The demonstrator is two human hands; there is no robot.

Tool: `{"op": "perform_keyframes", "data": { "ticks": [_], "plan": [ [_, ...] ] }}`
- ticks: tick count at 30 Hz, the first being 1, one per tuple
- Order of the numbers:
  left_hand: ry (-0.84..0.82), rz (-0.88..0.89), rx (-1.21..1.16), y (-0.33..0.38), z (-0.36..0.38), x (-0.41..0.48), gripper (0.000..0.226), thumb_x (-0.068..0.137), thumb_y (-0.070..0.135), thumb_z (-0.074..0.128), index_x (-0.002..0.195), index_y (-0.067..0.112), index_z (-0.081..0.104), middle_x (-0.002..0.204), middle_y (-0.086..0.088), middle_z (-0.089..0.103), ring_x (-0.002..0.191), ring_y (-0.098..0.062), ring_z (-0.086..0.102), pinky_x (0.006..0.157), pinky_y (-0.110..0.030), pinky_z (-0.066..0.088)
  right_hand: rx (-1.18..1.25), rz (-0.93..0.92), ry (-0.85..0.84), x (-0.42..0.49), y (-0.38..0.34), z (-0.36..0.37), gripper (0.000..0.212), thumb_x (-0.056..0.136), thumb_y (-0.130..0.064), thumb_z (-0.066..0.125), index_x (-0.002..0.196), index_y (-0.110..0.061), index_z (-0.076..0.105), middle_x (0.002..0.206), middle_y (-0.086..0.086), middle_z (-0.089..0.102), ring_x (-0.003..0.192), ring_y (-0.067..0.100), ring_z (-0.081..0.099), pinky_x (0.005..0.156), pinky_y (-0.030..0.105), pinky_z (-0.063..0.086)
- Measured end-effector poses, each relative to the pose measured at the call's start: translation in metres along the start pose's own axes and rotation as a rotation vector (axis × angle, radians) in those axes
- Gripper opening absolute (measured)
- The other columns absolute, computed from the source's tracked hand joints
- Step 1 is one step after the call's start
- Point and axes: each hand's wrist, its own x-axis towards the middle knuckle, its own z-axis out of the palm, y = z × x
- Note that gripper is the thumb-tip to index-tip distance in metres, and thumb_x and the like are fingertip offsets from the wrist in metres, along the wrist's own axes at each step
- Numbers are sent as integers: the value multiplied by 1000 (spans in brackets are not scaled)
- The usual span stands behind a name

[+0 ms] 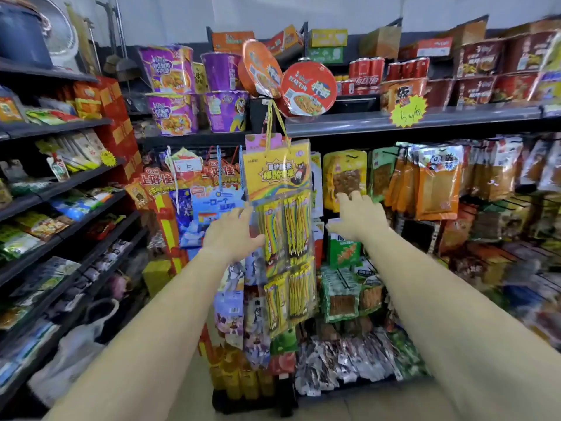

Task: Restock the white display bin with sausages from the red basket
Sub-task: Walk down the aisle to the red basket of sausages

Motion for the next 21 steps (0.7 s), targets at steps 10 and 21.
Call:
{"op": "perform_keyframes", "data": {
  "ticks": [10,21],
  "plan": [
    [-329,241,-47,71,128,-20,82,94,62,46,159,21,16,162,-6,26,144,-30,32,98,-46,51,0,296,-315,-94,67,99,86,86,-67,57,152,-18,28,148,14,39,132,37,42,100,51,43],
    [-673,572,-97,212,240,-87,83,93,61,49,159,21,18,160,-5,28,142,-30,34,103,-47,46,107,822,-490,-287,161,179,79,83,-62,66,142,-18,38,139,12,44,128,37,45,100,51,43]
  ]
}}
